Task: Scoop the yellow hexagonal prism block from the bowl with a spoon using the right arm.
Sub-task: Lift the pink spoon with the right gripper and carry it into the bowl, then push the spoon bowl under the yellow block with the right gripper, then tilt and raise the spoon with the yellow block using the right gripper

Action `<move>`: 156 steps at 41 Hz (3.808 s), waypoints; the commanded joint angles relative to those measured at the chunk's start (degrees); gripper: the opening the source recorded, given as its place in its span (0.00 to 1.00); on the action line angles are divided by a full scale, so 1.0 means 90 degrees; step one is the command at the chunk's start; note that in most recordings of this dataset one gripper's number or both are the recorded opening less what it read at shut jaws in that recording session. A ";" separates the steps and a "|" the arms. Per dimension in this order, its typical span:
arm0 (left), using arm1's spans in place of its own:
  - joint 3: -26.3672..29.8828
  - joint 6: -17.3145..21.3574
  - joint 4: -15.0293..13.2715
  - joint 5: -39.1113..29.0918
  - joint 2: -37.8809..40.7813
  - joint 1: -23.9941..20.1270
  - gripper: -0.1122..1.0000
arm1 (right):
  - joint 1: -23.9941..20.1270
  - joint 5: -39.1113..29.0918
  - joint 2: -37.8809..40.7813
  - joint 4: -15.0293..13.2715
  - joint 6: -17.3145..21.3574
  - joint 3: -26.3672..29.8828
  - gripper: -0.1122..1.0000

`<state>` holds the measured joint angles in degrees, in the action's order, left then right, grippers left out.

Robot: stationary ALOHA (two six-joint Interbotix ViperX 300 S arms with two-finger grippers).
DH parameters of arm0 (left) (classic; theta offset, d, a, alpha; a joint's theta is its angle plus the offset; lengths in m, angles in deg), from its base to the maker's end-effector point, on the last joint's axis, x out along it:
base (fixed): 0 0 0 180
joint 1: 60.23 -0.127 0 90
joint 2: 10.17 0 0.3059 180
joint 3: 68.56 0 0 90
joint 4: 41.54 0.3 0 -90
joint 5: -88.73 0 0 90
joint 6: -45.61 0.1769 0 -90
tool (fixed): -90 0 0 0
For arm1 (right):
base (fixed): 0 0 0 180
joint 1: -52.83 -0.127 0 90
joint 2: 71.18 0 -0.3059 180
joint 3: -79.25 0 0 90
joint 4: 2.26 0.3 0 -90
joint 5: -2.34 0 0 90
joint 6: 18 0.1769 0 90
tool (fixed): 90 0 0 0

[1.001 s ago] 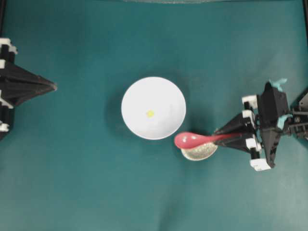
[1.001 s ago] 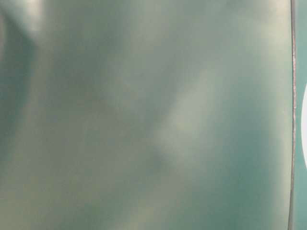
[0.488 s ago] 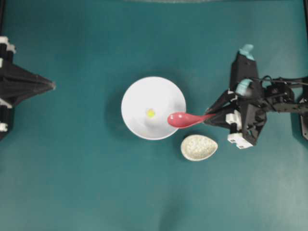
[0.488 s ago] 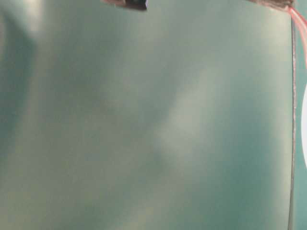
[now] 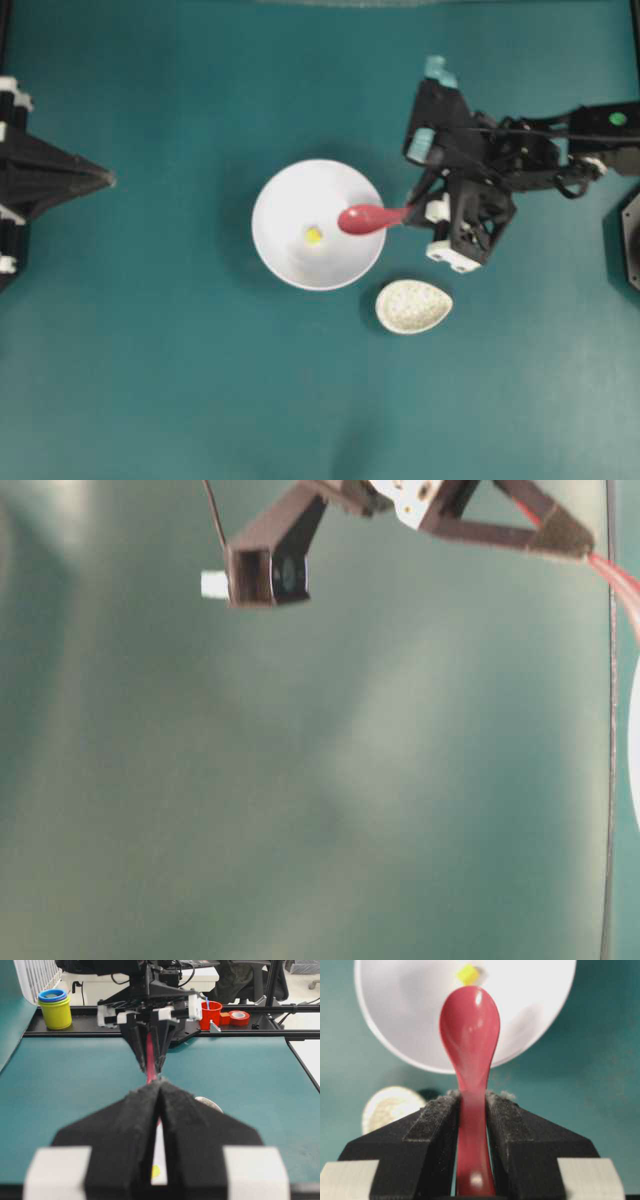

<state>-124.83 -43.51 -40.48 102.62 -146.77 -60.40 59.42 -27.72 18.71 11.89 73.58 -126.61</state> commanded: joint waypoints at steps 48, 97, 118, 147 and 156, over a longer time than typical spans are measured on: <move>0.0166 0.0176 0.0039 -0.0068 0.0068 -0.0010 0.09 | 0.0000 -0.1426 0.1416 -0.0527 0.0039 0.1494 0.30; 0.0176 0.0176 0.0039 -0.0215 0.0029 -0.0010 0.09 | -0.0195 -0.0244 0.1904 -0.0547 -0.0068 0.2070 0.30; 0.0166 0.0176 0.0039 -0.0215 0.0029 -0.0010 0.09 | -0.0195 -0.0215 0.1865 -0.0547 -0.0068 0.2188 0.30; 0.0166 0.0166 0.0039 -0.0215 0.0039 -0.0010 0.09 | -0.0195 0.0098 0.1592 -0.0566 -0.0059 0.2041 0.30; 0.0176 0.0166 0.0039 -0.0215 0.0039 -0.0010 0.09 | -0.0195 0.0488 0.1279 -0.0566 -0.0029 0.1709 0.30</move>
<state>-124.83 -42.02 -40.30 100.42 -146.77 -60.40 57.75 -24.91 32.77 6.97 73.23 -110.97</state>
